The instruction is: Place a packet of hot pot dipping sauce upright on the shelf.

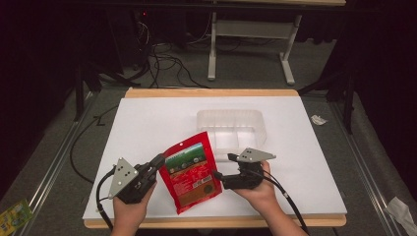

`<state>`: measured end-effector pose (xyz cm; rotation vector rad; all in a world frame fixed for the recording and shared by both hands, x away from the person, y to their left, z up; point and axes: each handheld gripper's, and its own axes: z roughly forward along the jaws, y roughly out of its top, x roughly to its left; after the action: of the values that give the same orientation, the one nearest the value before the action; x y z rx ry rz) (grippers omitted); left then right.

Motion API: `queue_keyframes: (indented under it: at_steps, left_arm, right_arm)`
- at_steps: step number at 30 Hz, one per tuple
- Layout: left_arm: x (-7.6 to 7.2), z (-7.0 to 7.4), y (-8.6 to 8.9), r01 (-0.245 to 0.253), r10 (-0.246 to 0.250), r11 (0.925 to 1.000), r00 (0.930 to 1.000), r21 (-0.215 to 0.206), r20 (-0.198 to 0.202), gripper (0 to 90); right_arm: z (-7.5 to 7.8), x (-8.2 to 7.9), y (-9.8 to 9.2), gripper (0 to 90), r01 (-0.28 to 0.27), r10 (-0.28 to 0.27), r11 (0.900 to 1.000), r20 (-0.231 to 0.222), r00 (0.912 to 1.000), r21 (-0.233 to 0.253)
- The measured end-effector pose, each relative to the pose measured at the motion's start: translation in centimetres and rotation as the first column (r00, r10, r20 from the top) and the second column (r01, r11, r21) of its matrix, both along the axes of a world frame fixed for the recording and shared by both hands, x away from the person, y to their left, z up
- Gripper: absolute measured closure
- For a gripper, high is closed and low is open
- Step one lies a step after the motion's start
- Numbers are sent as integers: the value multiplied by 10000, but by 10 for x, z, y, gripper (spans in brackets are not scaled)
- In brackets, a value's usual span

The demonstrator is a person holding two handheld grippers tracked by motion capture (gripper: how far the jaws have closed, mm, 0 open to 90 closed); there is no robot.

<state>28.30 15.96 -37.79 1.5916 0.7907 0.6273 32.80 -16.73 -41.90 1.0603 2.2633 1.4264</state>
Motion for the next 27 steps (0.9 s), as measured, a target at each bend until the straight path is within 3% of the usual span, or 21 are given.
queue_keyframes:
  at_steps: [7,11,17,19,21,25,27]
  left_arm:
    - [-6,4,-5,159,-159,9999,9996,14,231,883]
    - [-8,6,-6,180,-182,9998,9993,62,312,882]
    - [-7,5,-6,87,-89,9999,9998,66,205,881]
    - [-6,3,-4,-1,1,10000,9999,29,108,879]
    - [-4,2,-3,0,0,10000,10000,-39,-13,877]
    - [0,-2,0,-269,261,9991,9993,-319,-258,820]
    - [3,-5,3,-542,522,9974,9977,-471,-430,698]
  right_arm:
    - [6,4,21,245,-573,570,9976,101,9983,378]
    - [7,4,27,345,-853,849,9944,85,9964,625]
    - [5,2,31,572,-991,987,9929,93,9951,654]
    - [5,0,29,781,-961,947,9937,274,9951,572]
    - [4,-1,28,886,-1173,1156,9917,351,9927,523]
    - [3,-6,31,900,-1267,1254,9918,670,9898,157]
    - [3,-7,30,900,-1292,1277,9915,756,9889,144]
